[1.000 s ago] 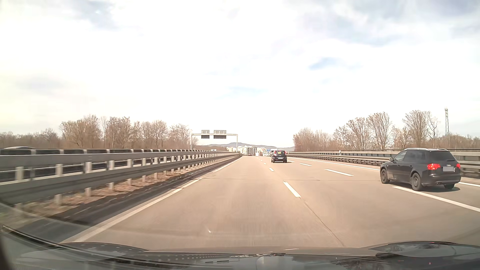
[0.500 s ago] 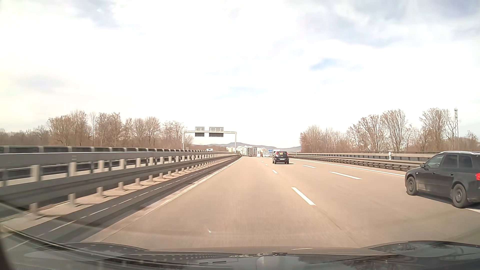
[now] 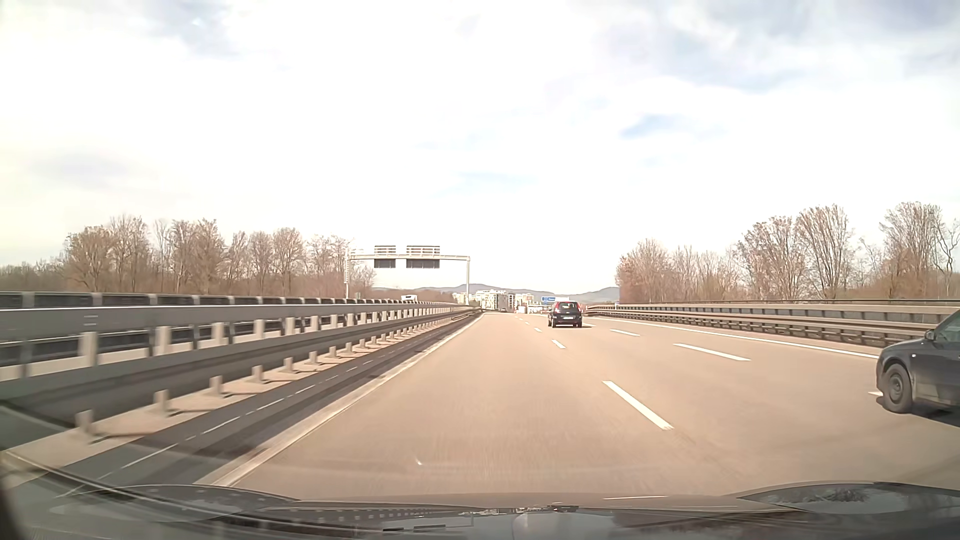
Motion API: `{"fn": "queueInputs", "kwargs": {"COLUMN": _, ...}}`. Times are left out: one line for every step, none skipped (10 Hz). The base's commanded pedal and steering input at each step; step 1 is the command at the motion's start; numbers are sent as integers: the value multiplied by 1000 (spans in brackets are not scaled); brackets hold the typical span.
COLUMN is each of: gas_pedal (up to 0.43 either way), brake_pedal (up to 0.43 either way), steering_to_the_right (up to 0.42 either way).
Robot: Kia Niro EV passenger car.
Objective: Follow the waypoints while adhering to traffic rules and regulations
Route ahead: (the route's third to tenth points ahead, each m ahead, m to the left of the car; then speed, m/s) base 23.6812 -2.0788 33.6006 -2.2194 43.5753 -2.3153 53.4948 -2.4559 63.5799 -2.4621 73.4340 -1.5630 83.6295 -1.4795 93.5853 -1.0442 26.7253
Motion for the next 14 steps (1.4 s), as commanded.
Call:
{"fn": "queueInputs", "kwargs": {"gas_pedal": 287, "brake_pedal": 0, "steering_to_the_right": 2}}
{"fn": "queueInputs", "kwargs": {"gas_pedal": 287, "brake_pedal": 0, "steering_to_the_right": 2}}
{"fn": "queueInputs", "kwargs": {"gas_pedal": 287, "brake_pedal": 0, "steering_to_the_right": 2}}
{"fn": "queueInputs", "kwargs": {"gas_pedal": 287, "brake_pedal": 0, "steering_to_the_right": 2}}
{"fn": "queueInputs", "kwargs": {"gas_pedal": 287, "brake_pedal": 0, "steering_to_the_right": 2}}
{"fn": "queueInputs", "kwargs": {"gas_pedal": 287, "brake_pedal": 0, "steering_to_the_right": 2}}
{"fn": "queueInputs", "kwargs": {"gas_pedal": 287, "brake_pedal": 0, "steering_to_the_right": 2}}
{"fn": "queueInputs", "kwargs": {"gas_pedal": 287, "brake_pedal": 0, "steering_to_the_right": 3}}
{"fn": "queueInputs", "kwargs": {"gas_pedal": 287, "brake_pedal": 0, "steering_to_the_right": 3}}
{"fn": "queueInputs", "kwargs": {"gas_pedal": 287, "brake_pedal": 0, "steering_to_the_right": 2}}
{"fn": "queueInputs", "kwargs": {"gas_pedal": 287, "brake_pedal": 0, "steering_to_the_right": 2}}
{"fn": "queueInputs", "kwargs": {"gas_pedal": 287, "brake_pedal": 0, "steering_to_the_right": 2}}
{"fn": "queueInputs", "kwargs": {"gas_pedal": 287, "brake_pedal": 0, "steering_to_the_right": 2}}
{"fn": "queueInputs", "kwargs": {"gas_pedal": 287, "brake_pedal": 0, "steering_to_the_right": 3}}
